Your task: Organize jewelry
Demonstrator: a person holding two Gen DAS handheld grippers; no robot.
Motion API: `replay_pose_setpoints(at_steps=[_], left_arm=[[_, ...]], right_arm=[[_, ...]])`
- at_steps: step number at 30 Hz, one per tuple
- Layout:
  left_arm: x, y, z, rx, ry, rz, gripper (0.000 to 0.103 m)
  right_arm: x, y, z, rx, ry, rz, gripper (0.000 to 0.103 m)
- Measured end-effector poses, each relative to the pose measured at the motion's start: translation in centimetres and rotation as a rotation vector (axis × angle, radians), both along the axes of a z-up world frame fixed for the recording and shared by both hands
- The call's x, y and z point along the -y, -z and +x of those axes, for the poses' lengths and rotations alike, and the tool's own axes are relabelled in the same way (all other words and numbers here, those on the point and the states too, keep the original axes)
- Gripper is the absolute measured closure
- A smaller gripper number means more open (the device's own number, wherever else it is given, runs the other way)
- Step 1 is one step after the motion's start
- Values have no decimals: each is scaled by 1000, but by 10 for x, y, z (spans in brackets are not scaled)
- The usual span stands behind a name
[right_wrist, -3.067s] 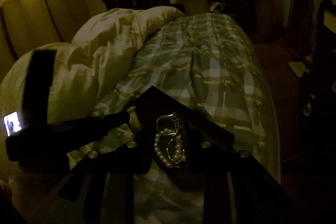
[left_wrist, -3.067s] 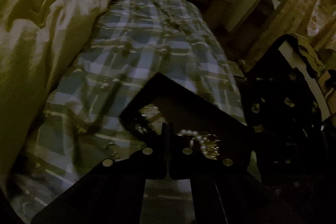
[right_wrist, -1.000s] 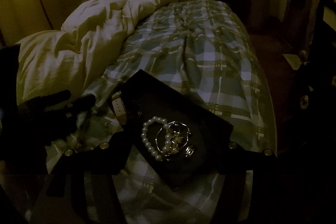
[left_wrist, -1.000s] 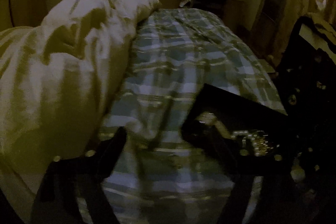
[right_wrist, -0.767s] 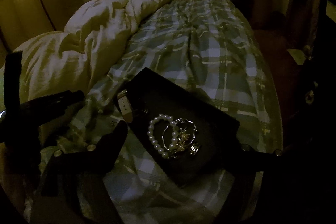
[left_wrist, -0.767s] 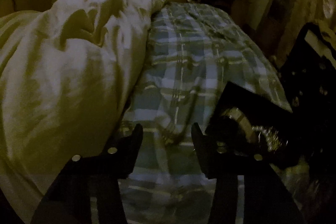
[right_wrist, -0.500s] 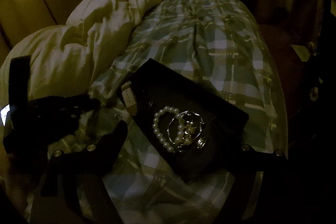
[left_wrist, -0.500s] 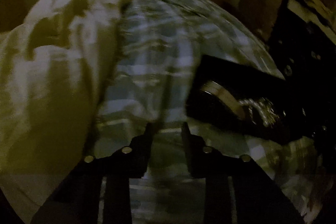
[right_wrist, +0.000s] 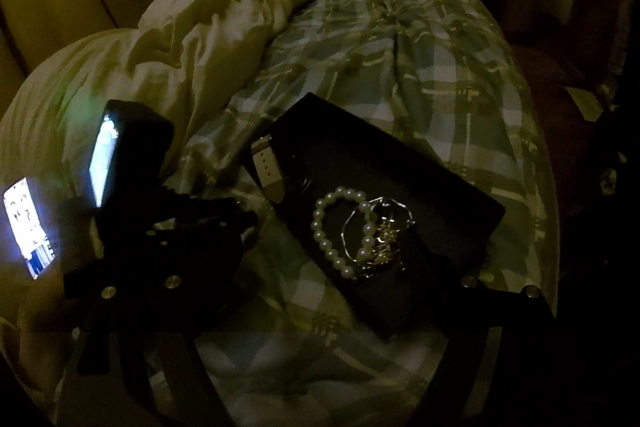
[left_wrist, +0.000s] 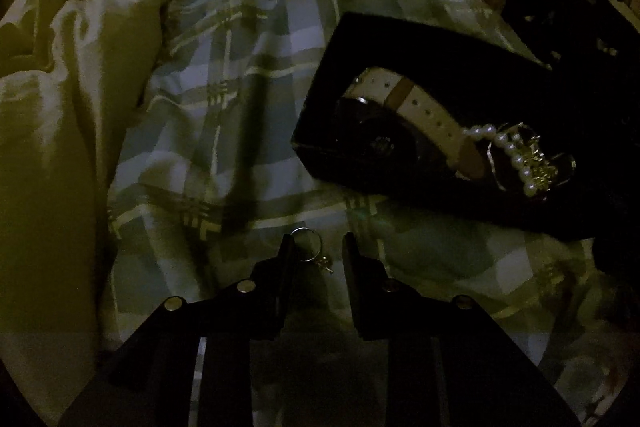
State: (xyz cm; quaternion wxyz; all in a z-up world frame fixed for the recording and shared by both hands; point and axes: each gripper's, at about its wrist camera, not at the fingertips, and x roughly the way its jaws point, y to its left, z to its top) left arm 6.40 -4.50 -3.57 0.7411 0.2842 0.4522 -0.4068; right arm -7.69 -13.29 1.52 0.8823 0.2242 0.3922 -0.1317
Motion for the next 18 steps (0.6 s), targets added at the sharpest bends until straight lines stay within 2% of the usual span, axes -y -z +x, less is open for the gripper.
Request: replay_pose_setpoints(at_steps=[4,7,12,18], left_arm=[[-1,1,-1,0,-6,-4,79],[2,4,-1,-24,-7,-6,96],[2,5,-6,-8,1,-2,98],[-9,-1,2,-58,-58,-54,99]], right_arm=[[-4,2,2,-7,-12,0,22],[-5,3,4,-12,-16,1,22],[-5,3,4,-14,-16,1,22],[-4,5,5,-22,-13,2,22]])
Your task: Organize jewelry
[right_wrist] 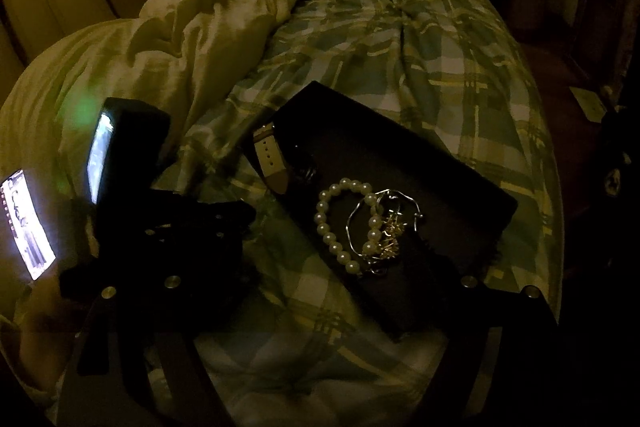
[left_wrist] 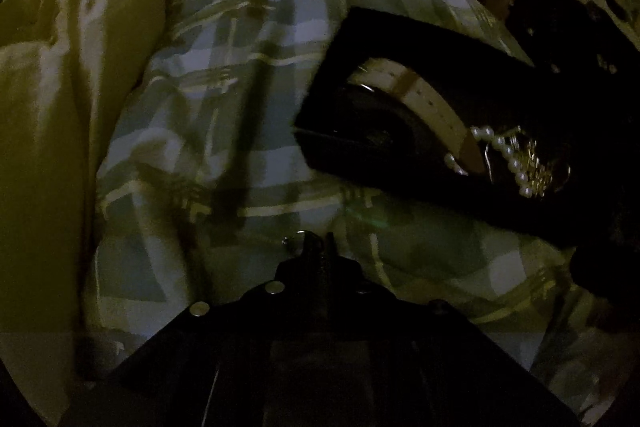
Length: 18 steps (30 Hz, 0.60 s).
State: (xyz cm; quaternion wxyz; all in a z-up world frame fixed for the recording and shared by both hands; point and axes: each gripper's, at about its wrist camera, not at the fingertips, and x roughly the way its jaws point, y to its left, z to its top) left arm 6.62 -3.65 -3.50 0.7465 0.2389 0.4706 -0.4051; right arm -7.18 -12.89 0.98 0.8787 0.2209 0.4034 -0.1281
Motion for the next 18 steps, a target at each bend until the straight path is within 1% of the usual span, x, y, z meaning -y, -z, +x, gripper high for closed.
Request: replay_pose_setpoints(at_steps=[2,6,8,10,15,18], left_arm=[[-6,-6,5,-14,-31,-35,100],[-21,-22,17,-57,-85,-129,100],[-28,-29,20,-74,-105,-165,100],[-31,-35,21,-74,-115,-189,100],[-26,-49,15,-71,-92,-234,100],[-22,-59,1,-60,-64,-257,100]], right_arm=[[1,1,1,-3,2,2,22],[2,2,2,-2,4,0,22],[3,2,1,-1,6,-3,22],[5,3,1,-2,11,-9,22],[6,1,1,-1,17,-35,22],[7,-2,-1,5,26,-56,22]])
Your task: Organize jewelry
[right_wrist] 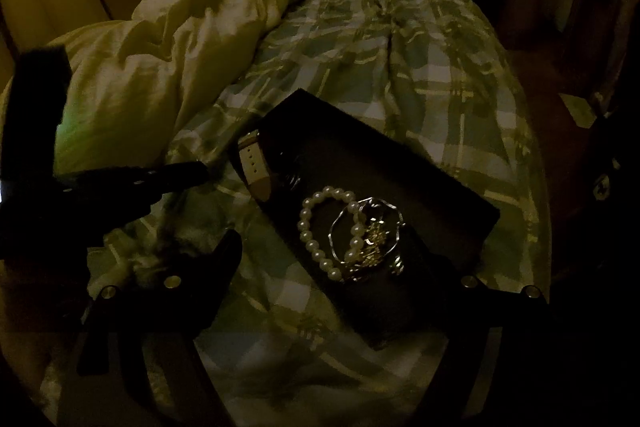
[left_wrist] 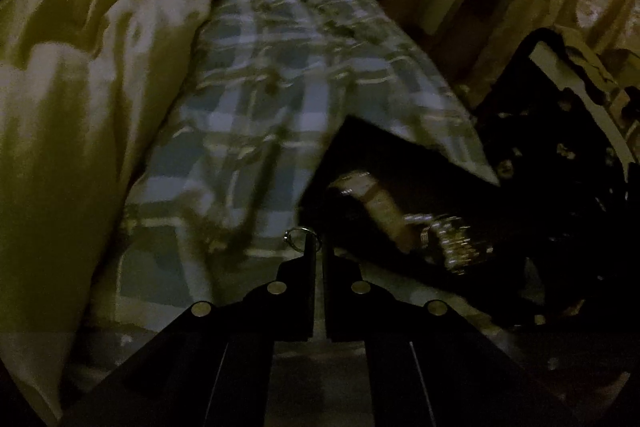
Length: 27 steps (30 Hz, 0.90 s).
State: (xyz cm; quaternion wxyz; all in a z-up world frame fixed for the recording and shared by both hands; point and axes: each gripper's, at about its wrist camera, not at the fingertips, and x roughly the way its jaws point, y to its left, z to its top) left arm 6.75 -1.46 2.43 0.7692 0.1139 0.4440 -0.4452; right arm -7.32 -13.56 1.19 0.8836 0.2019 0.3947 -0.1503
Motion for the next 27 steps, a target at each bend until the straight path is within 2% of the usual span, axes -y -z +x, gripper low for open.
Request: replay_pose_setpoints(at_steps=[5,14,23,27], left_arm=[[14,-13,-22,11,49,-37,100],[41,-16,-45,34,104,-29,100],[54,-13,-51,59,103,2,100],[55,-12,-51,71,98,11,100]], right_arm=[[10,-12,-11,34,48,-29,22],[23,-17,-18,34,99,-49,22],[38,-22,-29,3,178,-132,22],[47,-21,-33,-1,206,-127,22]])
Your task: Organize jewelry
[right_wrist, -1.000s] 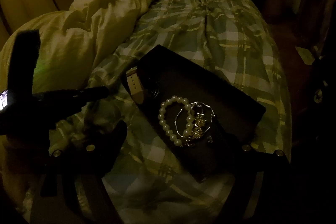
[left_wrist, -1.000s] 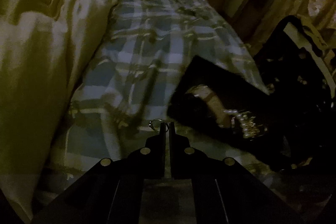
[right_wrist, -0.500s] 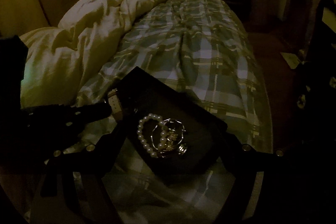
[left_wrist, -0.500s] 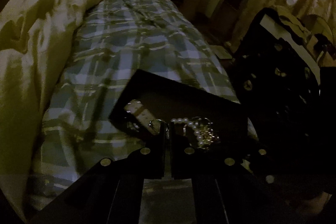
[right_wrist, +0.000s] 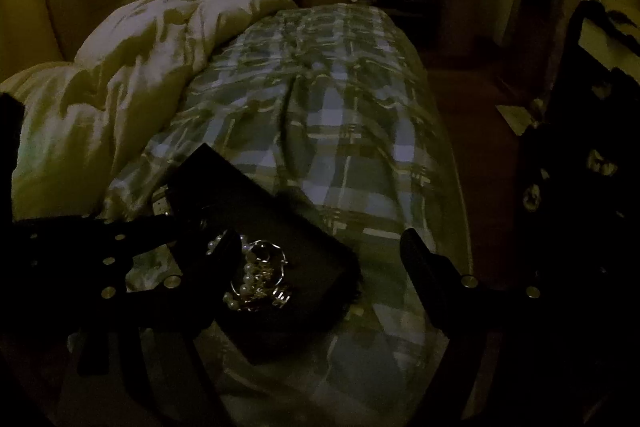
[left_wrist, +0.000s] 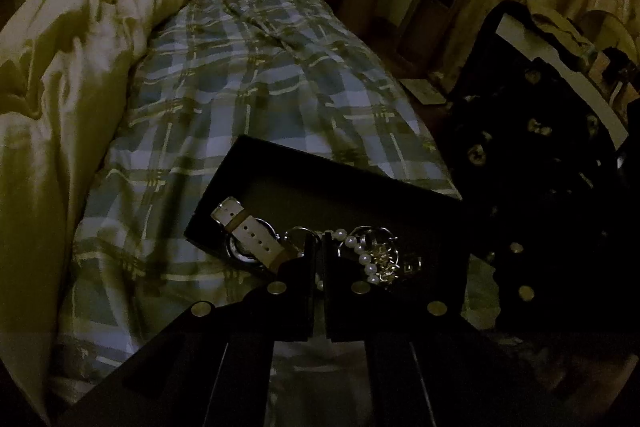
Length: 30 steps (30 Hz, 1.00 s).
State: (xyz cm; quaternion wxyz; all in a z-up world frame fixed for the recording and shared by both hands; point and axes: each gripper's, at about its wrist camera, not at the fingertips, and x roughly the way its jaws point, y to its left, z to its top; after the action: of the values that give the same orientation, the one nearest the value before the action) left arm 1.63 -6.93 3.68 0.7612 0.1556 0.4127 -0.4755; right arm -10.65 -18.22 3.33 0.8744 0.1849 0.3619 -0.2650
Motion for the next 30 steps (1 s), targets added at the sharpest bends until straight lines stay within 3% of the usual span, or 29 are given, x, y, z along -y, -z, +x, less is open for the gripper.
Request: replay_pose_setpoints(at_steps=[4,6,8,9,14,21,26,30], left_arm=[[1,2,-1,7,3,11,100],[1,4,0,6,5,23,91],[0,5,1,11,-6,28,59],[-1,4,1,19,-13,22,55],[-5,1,6,30,-29,15,54],[-46,1,48,21,-146,11,56],[-58,15,64,-5,-148,75,72],[-49,29,55,-6,-87,121,81]], right_arm=[[-2,0,1,-5,-6,-5,21],[-2,1,2,-10,-11,-6,21],[-2,2,1,-11,-12,0,21],[-1,2,1,-11,-12,4,21],[-2,3,3,-15,-13,-1,21],[-2,3,4,-8,-19,16,21],[-8,5,7,-10,-37,28,21],[-9,6,8,-8,-38,35,21]])
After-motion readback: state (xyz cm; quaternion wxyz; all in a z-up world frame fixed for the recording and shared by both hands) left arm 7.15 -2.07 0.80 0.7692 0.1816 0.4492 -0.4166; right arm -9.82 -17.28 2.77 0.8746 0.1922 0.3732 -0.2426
